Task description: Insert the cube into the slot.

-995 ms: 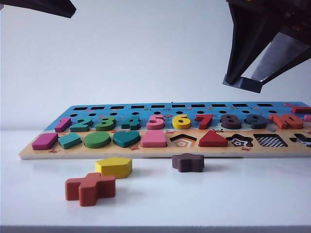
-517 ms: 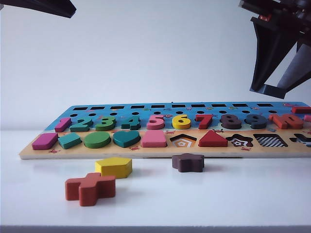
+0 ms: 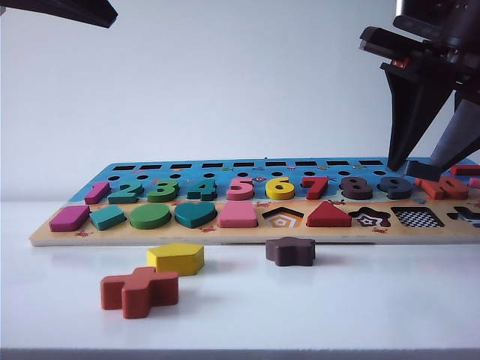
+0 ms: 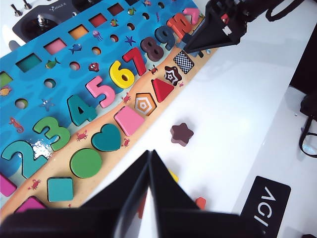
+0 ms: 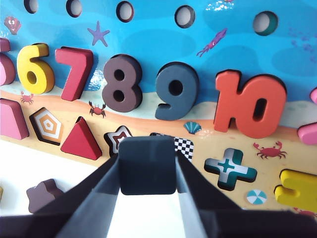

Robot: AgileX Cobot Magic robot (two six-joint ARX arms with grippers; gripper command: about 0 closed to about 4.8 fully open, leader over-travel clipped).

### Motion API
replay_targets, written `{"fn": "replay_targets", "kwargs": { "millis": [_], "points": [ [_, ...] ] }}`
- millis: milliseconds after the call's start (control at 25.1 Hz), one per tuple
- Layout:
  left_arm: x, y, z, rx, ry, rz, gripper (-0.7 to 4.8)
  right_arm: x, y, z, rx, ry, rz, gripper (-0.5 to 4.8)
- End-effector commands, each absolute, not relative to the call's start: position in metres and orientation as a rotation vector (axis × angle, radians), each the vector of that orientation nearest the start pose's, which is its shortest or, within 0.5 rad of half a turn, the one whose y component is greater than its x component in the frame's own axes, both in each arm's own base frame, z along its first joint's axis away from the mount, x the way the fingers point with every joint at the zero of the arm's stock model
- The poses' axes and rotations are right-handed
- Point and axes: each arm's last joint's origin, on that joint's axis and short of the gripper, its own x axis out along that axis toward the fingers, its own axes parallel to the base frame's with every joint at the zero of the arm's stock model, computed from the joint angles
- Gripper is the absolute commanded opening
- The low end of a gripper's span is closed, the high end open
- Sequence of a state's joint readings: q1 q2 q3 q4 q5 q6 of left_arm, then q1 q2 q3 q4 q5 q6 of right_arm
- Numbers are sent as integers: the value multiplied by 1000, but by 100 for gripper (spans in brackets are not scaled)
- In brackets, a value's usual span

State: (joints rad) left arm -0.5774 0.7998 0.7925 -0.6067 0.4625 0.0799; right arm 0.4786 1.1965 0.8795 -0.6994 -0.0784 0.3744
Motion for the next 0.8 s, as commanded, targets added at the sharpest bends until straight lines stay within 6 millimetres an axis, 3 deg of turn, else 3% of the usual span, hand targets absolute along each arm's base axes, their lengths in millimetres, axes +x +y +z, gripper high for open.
{"fn": "replay_targets", "kwargs": {
  "millis": [40, 358, 796],
  "points": [
    [126, -97, 299, 103, 587, -1035, 10, 198, 105, 251, 123, 1068, 321, 18],
    [126, -97, 299, 103, 587, -1035, 10, 191, 93, 262, 130, 1022, 319, 18],
    [126, -97, 299, 104, 587, -1035, 10, 189, 84, 251, 147, 1077, 415, 17]
  ]
}}
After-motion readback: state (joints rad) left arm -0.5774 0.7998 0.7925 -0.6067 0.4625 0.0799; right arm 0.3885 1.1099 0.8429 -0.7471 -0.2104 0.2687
